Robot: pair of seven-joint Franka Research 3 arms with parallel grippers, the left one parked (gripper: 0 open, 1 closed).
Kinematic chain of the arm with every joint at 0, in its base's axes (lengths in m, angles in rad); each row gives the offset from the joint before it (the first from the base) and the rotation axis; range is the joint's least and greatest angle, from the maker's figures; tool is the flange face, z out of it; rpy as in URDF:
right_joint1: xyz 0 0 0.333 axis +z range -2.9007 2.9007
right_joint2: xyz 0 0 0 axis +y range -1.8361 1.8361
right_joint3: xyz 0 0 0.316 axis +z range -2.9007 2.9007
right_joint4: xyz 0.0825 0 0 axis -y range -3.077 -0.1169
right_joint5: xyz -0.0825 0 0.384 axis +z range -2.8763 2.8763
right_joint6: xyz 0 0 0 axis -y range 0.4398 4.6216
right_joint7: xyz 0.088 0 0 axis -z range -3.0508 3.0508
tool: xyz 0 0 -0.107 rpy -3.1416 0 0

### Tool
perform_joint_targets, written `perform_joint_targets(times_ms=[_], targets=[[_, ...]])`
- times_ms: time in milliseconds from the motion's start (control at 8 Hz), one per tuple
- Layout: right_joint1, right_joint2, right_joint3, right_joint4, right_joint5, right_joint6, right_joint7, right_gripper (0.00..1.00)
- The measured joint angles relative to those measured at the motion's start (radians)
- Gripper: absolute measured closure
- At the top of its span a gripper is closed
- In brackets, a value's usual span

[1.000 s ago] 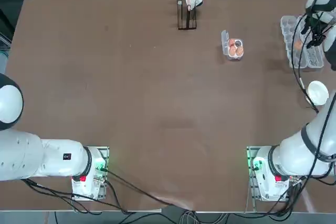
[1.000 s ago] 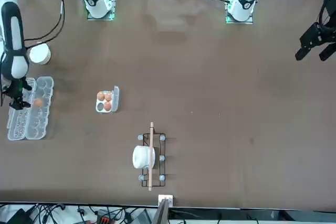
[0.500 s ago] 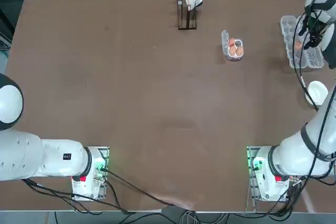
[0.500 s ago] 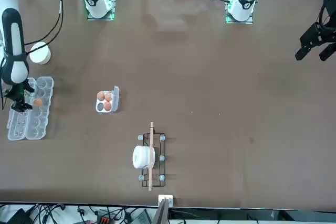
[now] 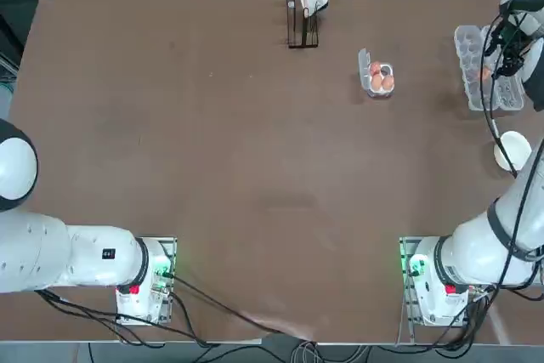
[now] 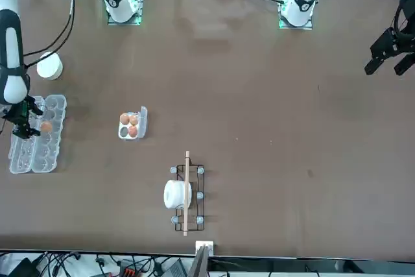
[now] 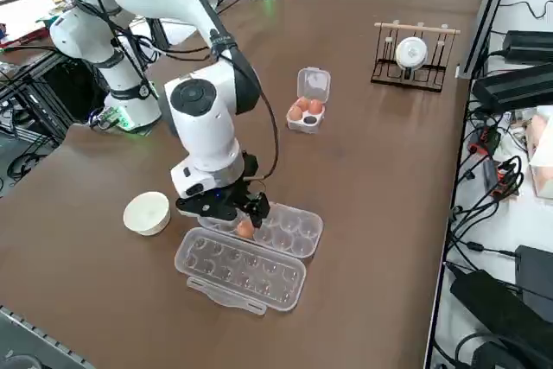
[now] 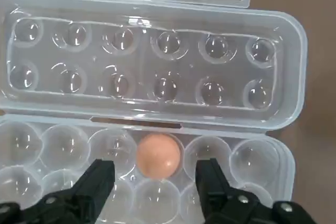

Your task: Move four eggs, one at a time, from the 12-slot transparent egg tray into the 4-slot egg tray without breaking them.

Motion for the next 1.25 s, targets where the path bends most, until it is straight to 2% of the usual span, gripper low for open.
perform_joint_targets(times_ms=[375,1250], targets=[[-0.001,0.031,0.001,0.022,0.054,-0.004,-0.031,0.05],[-0.01,0.063,0.004,0.027,0.066,-0.004,-0.038,0.08]])
